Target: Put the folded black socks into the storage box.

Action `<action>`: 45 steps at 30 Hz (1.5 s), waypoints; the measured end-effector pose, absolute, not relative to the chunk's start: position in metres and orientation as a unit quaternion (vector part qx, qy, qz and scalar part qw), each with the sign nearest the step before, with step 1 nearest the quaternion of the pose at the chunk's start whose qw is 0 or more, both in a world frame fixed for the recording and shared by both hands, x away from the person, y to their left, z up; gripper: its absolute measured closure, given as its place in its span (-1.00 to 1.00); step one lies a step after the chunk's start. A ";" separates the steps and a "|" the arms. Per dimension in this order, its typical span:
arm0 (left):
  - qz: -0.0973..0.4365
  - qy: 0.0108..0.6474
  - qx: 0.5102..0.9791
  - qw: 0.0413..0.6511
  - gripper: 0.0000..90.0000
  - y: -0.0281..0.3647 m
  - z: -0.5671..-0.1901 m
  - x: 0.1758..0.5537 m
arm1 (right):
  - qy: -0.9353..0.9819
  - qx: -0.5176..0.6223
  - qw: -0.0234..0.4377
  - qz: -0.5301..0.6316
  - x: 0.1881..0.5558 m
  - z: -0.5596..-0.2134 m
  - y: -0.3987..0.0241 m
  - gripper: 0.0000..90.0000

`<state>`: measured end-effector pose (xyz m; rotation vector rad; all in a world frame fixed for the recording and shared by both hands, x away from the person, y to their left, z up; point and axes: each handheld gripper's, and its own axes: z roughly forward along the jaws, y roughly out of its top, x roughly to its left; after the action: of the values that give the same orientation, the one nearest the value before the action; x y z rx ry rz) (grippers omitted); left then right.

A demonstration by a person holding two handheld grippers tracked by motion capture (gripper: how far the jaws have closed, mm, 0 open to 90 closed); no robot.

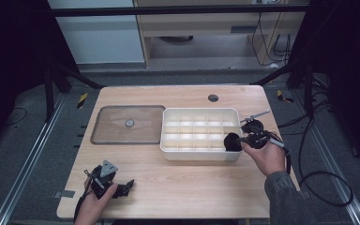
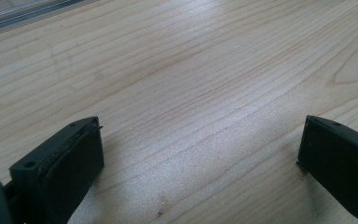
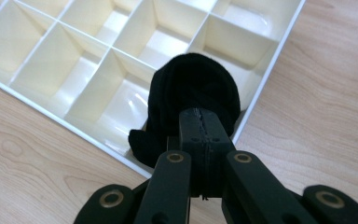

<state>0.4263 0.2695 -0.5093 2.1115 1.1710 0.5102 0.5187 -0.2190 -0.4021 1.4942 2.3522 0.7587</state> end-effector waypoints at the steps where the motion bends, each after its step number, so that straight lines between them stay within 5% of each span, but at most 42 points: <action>1: 0.195 0.448 0.808 0.331 -1.00 0.269 -0.509 0.426 | 0.807 0.513 0.129 0.264 0.518 -0.401 -0.219 1.00; 26: 0.195 0.446 0.809 0.330 -1.00 0.268 -0.509 0.426 | 0.795 0.488 0.153 0.326 0.508 -0.375 -0.212 0.89; 37: 0.195 0.445 0.810 0.329 -1.00 0.268 -0.509 0.426 | 0.782 0.484 0.164 0.358 0.497 -0.365 -0.210 0.38; 45: 0.195 0.445 0.810 0.330 -1.00 0.268 -0.509 0.426 | 0.769 0.491 0.173 0.372 0.485 -0.358 -0.208 -0.24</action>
<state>0.4257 0.2678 -0.5093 2.1171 1.1624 0.5096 0.4849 -0.2077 -0.3576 1.3919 2.1806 1.0562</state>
